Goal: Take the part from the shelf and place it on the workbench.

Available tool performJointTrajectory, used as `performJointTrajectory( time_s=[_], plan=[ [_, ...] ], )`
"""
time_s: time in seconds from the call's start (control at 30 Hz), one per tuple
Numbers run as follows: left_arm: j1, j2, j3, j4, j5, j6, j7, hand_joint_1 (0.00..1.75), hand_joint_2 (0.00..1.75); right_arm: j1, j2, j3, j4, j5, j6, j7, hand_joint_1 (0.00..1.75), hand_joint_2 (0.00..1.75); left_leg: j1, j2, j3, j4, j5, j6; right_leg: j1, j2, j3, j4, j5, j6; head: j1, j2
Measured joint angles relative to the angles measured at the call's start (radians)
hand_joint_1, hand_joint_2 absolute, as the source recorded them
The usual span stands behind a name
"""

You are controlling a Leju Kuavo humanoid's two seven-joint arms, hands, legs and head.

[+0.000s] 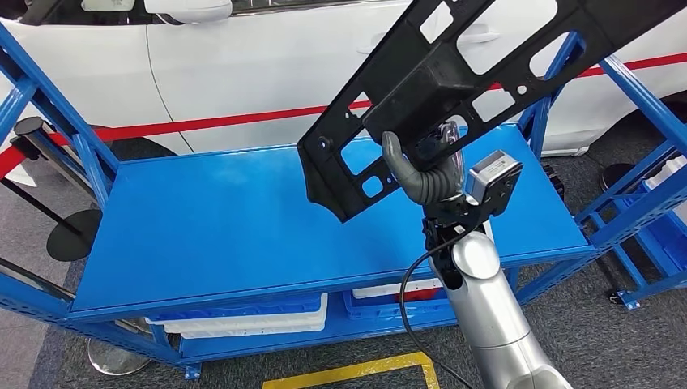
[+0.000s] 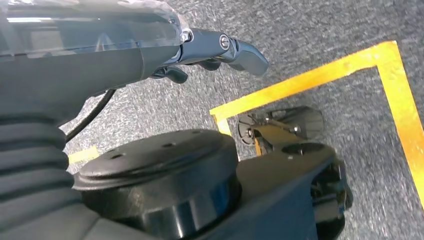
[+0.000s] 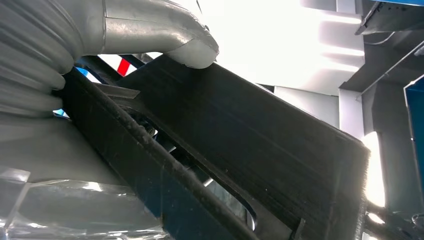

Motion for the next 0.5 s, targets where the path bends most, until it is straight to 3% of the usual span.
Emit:
performJointTrajectory(
  time_s=[0.5],
  plan=[
    [-0.003,0.000,-0.005,0.000,-0.007,0.018,0.012,0.00,1.75,0.044,0.004,-0.002,-0.016,-0.018,0.035,0.001,1.68,1.75,0.000,0.000,0.000,0.000,0.000,0.000,0.000,0.000,0.000,0.000,0.000,0.000,0.000,0.000]
  ],
)
